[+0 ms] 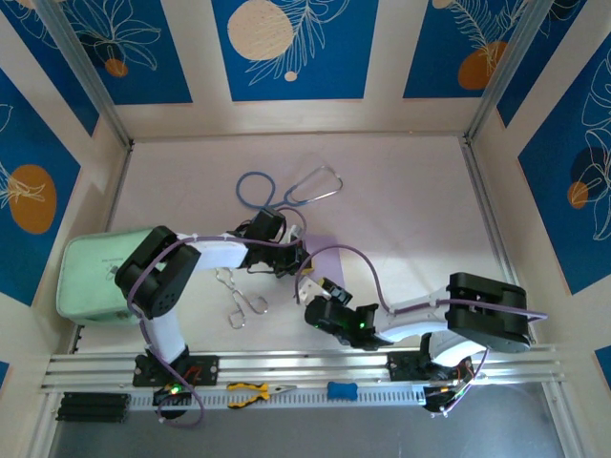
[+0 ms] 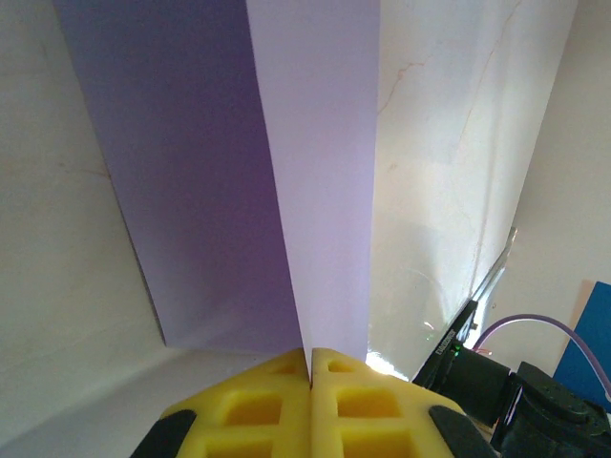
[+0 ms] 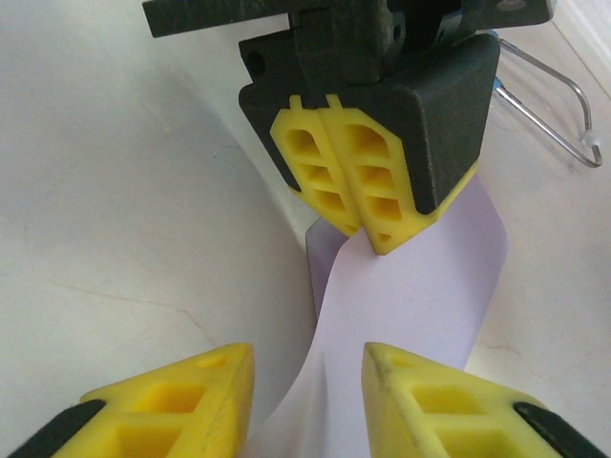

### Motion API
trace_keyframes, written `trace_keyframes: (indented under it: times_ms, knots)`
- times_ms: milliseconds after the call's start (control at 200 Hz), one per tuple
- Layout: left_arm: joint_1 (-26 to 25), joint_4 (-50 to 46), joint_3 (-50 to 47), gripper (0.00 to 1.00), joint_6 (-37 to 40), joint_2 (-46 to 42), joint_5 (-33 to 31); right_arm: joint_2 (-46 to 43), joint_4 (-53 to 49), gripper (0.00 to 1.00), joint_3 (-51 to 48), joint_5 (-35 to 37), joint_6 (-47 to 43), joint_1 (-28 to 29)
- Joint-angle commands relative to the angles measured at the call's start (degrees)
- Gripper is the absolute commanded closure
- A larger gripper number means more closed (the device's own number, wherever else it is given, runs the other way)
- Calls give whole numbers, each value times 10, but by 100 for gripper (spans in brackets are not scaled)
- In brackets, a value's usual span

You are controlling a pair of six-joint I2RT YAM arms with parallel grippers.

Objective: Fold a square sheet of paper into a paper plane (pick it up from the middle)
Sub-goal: Third fold the triangle at the center of the table.

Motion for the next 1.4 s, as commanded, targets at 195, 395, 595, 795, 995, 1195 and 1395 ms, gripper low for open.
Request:
trace_keyframes:
  times_ms: [195,395,595,795,995,1195,1395]
  knots:
    - [6,-1,11,96,-4,-6,8,-26,15,73,-17,-18,15,-2]
    - [6,-1,11,96,-4,-6,9,-30,17,75,-18,-29,9,-5]
    - [6,-2,11,96,-4,-6,10,-37,26,76,-18,-42,8,-11]
    - [6,-3,11,96,-3,-6,10,-36,27,79,-17,-53,7,-21]
    - [6,-6,13,96,-1,-5,10,-37,19,86,-16,-56,8,-21]
    - [7,-11,16,96,1,-8,9,-38,13,92,-14,-57,10,-23]
    - [7,-54,10,78,30,-34,-21,-43,1,98,-12,-79,21,-29]
